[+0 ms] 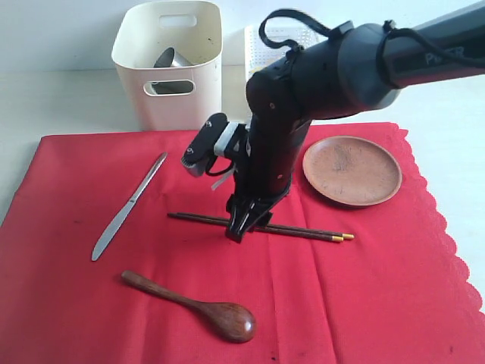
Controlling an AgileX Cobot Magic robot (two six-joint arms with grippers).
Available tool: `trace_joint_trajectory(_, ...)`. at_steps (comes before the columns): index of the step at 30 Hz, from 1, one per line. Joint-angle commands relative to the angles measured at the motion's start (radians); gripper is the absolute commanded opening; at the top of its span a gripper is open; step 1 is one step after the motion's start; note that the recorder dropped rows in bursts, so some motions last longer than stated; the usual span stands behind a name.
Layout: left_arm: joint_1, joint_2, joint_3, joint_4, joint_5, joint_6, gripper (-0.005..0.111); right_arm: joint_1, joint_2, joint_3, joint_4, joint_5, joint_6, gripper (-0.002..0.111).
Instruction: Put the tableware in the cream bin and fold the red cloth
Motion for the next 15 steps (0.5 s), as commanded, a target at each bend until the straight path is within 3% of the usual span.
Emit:
trace_joint_trajectory(1,0.003,-0.007,-0.001,-0.006,0.000,-0.001,0.004,-0.004,0.068,0.005,-0.002,0.003,-0.063,0.050)
trace_joint_trajectory(7,0.003,-0.007,-0.001,-0.006,0.000,-0.001,0.004,-0.004,0.076,0.005,0.022,0.084,-0.260,0.000)
trace_joint_trajectory(15,0.003,-0.007,-0.001,-0.006,0.000,-0.001,0.004,-0.004,0.073,0.005,0.022,0.125,-0.388,0.000)
